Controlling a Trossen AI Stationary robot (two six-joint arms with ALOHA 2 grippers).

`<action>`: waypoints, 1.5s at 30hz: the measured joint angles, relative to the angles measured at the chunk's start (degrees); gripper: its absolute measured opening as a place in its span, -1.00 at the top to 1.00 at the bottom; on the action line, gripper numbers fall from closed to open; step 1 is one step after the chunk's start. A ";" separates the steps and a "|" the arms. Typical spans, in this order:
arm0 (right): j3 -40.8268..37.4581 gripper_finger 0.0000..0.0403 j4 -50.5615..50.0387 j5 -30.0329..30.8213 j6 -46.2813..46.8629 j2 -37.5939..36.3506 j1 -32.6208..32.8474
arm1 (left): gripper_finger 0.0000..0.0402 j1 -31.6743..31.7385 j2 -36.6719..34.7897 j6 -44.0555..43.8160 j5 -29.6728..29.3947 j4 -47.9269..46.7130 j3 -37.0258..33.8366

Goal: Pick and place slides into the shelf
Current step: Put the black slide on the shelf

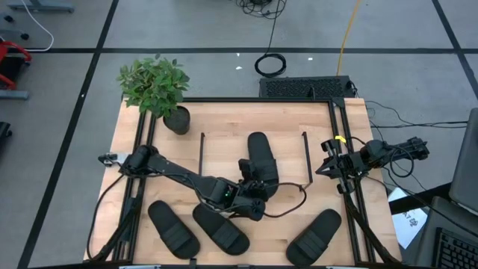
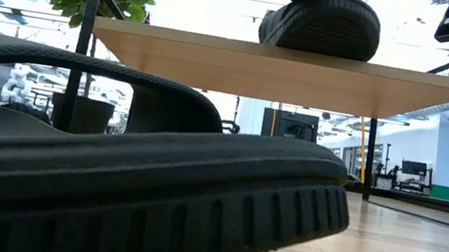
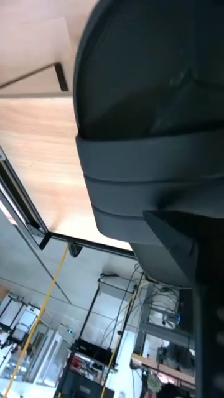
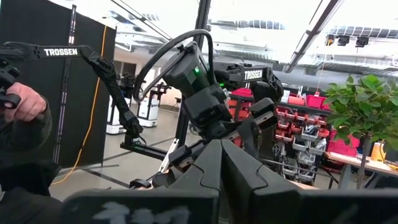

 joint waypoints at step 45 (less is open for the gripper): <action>0.00 1.00 -0.17 0.00 0.20 0.02 0.00 | 0.99 1.05 8.56 40.06 -5.17 28.06 0.02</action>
